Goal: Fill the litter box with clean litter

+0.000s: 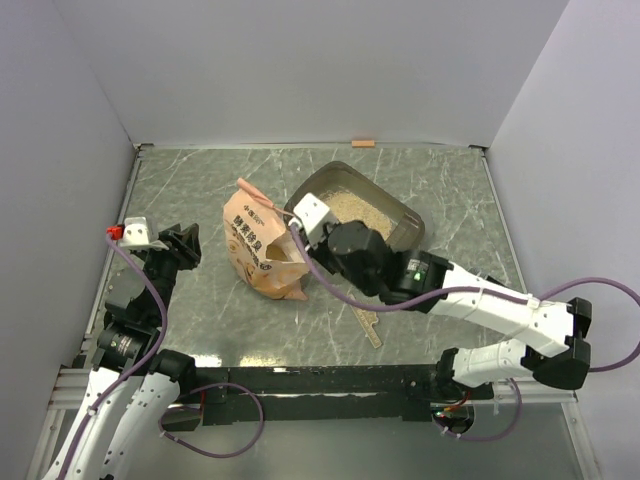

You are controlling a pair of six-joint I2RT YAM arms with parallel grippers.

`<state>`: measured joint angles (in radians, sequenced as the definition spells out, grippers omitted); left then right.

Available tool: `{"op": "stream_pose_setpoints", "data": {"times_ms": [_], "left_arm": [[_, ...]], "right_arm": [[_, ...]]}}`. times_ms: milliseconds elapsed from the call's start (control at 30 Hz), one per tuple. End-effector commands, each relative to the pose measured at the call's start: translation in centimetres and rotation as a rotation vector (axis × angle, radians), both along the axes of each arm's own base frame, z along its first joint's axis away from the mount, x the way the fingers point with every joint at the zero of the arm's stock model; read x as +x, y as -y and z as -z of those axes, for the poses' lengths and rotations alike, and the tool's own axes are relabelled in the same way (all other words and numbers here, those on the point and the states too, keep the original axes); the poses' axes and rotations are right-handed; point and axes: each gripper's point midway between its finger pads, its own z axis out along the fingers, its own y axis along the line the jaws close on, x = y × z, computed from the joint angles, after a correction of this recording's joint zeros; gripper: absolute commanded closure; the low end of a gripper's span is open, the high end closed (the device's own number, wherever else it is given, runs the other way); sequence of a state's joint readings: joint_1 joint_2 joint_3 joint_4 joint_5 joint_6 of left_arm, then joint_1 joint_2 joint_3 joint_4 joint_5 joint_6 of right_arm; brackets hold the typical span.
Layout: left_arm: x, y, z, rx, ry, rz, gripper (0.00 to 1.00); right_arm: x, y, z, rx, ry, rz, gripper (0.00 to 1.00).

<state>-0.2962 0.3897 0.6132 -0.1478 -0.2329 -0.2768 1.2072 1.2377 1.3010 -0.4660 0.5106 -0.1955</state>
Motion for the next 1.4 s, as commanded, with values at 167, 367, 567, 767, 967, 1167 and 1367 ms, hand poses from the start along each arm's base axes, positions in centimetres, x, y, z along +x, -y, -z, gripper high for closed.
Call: {"op": "stream_pose_setpoints", "data": {"times_ms": [167,367,567,767,967,1167,1367], "left_arm": [[-0.2,-0.1,-1.3,-0.019,0.033,-0.001,0.53],[-0.2,-0.1,-1.3,-0.019,0.033,-0.003,0.52],[-0.2,-0.1,-1.4,-0.020,0.035,-0.004,0.52],[-0.3,-0.2,-1.5,-0.020,0.040,-0.006,0.51],[-0.3,-0.1,-1.4,-0.019,0.039,-0.001,0.51],[-0.3,-0.2,-1.5,-0.018,0.041,-0.008,0.51],[-0.3,-0.2,-1.4,-0.018,0.037,-0.006,0.51]], "right_arm": [[0.6,-2.9,0.8,0.145,-0.258,-0.142,1.00],[1.5,-5.8,3.2,0.174,-0.337,-0.170,1.00],[2.8,-8.1,4.6,0.193,-0.376,-0.173,1.00],[3.8,-9.6,6.3,0.216,-0.434,-0.175,1.00],[4.1,-11.4,8.3,0.239,-0.519,-0.204,0.86],[4.9,-12.4,9.3,0.225,-0.562,-0.181,0.40],[5.9,-11.8,8.2,0.254,-0.510,-0.124,0.01]]}}
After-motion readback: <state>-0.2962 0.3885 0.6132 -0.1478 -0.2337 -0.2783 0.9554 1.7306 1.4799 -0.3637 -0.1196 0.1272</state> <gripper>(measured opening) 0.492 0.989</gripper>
